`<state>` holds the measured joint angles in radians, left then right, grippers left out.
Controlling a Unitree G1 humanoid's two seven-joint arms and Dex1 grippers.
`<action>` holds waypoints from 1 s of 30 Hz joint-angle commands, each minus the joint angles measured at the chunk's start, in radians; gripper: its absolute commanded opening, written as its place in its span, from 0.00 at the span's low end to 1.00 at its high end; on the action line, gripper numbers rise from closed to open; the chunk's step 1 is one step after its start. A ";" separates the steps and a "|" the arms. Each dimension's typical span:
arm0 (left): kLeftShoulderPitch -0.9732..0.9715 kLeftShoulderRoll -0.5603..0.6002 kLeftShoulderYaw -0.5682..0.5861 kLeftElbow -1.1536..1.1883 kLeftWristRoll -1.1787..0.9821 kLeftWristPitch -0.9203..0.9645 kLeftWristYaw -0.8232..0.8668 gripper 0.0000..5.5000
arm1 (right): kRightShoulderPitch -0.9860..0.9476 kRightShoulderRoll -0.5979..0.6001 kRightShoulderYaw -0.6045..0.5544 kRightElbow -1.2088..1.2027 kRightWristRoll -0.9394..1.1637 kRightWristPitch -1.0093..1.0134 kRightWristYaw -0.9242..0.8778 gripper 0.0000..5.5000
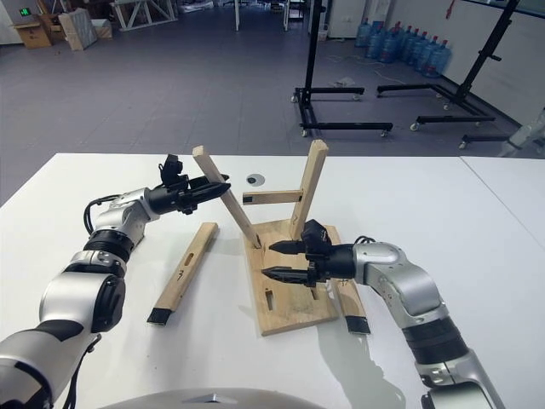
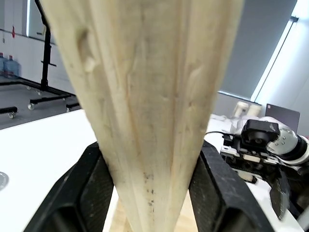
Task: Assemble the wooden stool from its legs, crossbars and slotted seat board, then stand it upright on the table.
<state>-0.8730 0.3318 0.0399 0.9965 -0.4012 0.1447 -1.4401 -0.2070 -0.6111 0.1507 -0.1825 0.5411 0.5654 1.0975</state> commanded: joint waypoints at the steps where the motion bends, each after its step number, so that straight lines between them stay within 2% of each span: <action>1: 0.021 0.008 -0.058 -0.020 0.081 0.033 -0.007 0.37 | -0.008 -0.044 0.089 0.049 -0.145 -0.015 -0.036 0.61; 8: -0.003 0.020 -0.080 -0.015 0.113 0.027 0.016 0.37 | 0.014 -0.118 0.200 0.098 -0.221 0.037 0.056 0.61; 14: -0.024 0.053 -0.097 -0.034 0.139 0.055 0.001 0.37 | 0.029 -0.142 0.209 0.081 -0.223 0.053 0.074 0.61; 24: -0.149 0.106 -0.220 -0.037 0.242 0.088 -0.078 0.37 | 0.064 -0.124 0.231 0.055 -0.231 0.055 0.031 0.61; 30: -0.191 0.092 -0.293 0.005 0.316 0.107 -0.010 0.37 | 0.089 -0.116 0.239 0.042 -0.235 0.048 0.000 0.61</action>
<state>-1.0718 0.3973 -0.1967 0.9678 -0.2113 0.2457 -1.5137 -0.1772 -0.7102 0.3525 -0.1668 0.3449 0.5743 1.1100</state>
